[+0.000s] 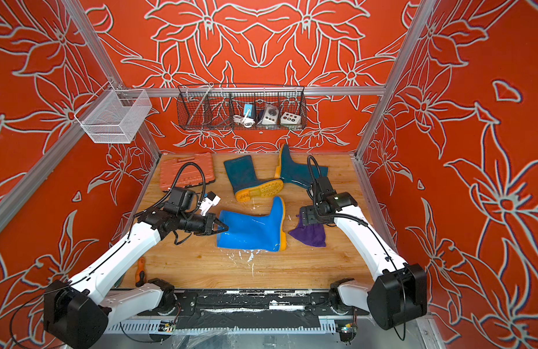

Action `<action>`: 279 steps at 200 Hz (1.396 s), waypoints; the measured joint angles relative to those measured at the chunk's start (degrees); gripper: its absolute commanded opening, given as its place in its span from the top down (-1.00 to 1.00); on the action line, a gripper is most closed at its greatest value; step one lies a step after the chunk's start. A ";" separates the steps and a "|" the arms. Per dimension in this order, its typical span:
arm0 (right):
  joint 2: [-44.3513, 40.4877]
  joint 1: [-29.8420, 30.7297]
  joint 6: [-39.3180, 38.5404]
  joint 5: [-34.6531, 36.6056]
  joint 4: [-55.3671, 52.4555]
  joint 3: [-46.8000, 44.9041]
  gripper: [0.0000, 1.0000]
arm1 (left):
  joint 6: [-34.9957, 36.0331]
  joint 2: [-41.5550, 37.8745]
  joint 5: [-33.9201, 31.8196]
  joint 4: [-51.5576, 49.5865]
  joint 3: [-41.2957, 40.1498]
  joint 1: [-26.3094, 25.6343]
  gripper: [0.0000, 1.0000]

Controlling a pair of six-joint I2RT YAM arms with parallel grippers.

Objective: Wipe the rubber boots with a cloth
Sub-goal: Place the cleaning item at the center of the board, then adjust the rubber boot at the center of the board.

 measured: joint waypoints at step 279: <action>54.05 37.64 2.56 -20.70 25.18 48.24 -0.21 | 26.05 23.67 -18.78 -35.30 54.80 9.40 1.00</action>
